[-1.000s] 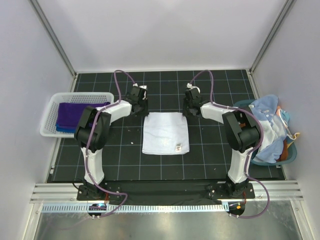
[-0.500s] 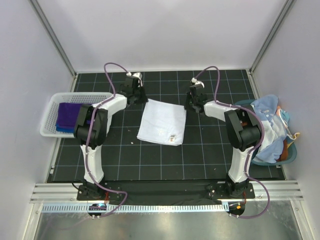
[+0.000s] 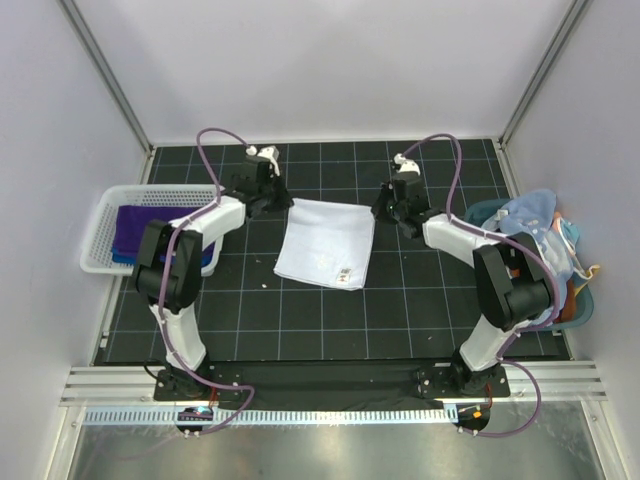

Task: Fold and stack the towels
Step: Fold the towel

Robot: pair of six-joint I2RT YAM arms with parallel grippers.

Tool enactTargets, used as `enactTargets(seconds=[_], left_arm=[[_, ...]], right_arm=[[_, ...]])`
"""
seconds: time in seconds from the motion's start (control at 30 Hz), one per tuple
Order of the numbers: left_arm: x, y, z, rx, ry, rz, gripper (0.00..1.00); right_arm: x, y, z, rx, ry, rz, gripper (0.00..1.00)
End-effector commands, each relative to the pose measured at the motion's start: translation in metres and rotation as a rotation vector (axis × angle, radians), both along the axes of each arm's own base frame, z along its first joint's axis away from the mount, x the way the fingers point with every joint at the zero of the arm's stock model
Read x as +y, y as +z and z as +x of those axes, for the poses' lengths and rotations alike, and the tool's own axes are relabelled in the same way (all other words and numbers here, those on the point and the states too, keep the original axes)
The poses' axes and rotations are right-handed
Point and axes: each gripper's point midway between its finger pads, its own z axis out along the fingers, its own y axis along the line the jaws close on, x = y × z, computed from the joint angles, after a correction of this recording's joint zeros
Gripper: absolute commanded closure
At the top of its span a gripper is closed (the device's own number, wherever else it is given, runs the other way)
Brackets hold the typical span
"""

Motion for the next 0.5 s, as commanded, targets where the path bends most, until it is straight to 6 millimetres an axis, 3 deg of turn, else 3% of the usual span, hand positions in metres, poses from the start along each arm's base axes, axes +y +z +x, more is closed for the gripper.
enactTargets(seconds=[0.0, 0.23, 0.47], left_arm=[[0.007, 0.037, 0.000, -0.098, 0.026, -0.027, 1.00], [0.014, 0.030, -0.026, -0.059, 0.021, -0.025, 1.00], [0.025, 0.011, -0.054, -0.011, 0.027, -0.005, 1.00]], right_arm=[[0.007, 0.031, -0.008, -0.086, 0.017, 0.048, 0.98], [0.024, 0.024, -0.047, -0.060, 0.061, 0.022, 0.98], [0.029, 0.016, -0.076, -0.041, 0.067, -0.014, 0.98]])
